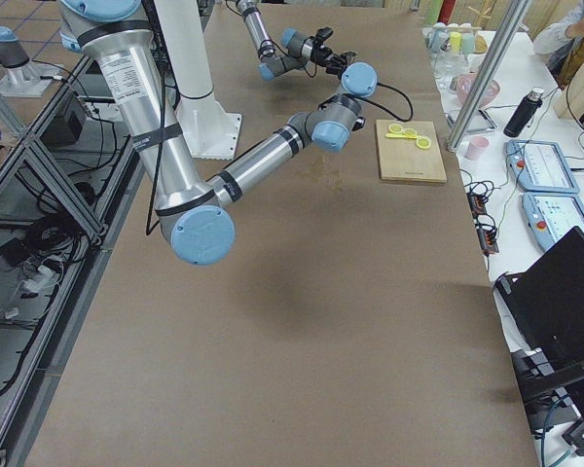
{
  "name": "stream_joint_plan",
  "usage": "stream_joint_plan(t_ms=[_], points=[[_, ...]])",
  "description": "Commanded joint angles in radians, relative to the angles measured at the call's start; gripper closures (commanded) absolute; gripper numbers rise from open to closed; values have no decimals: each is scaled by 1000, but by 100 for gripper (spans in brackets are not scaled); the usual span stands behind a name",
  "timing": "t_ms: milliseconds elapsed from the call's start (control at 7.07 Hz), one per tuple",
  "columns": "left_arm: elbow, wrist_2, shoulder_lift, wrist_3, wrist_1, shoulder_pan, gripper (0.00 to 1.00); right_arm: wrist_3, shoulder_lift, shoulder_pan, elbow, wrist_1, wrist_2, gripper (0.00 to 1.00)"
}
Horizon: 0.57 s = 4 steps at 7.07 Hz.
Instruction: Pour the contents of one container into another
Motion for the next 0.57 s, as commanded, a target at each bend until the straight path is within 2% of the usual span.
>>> stream_joint_plan(t_ms=[0, 424], points=[[0, 69, 8, 0, 0, 38, 100, 58, -36, 28, -102, 218, -5, 100], [-3, 147, 10, -3, 14, 64, 100, 102, -139, 62, -269, 578, -9, 100]])
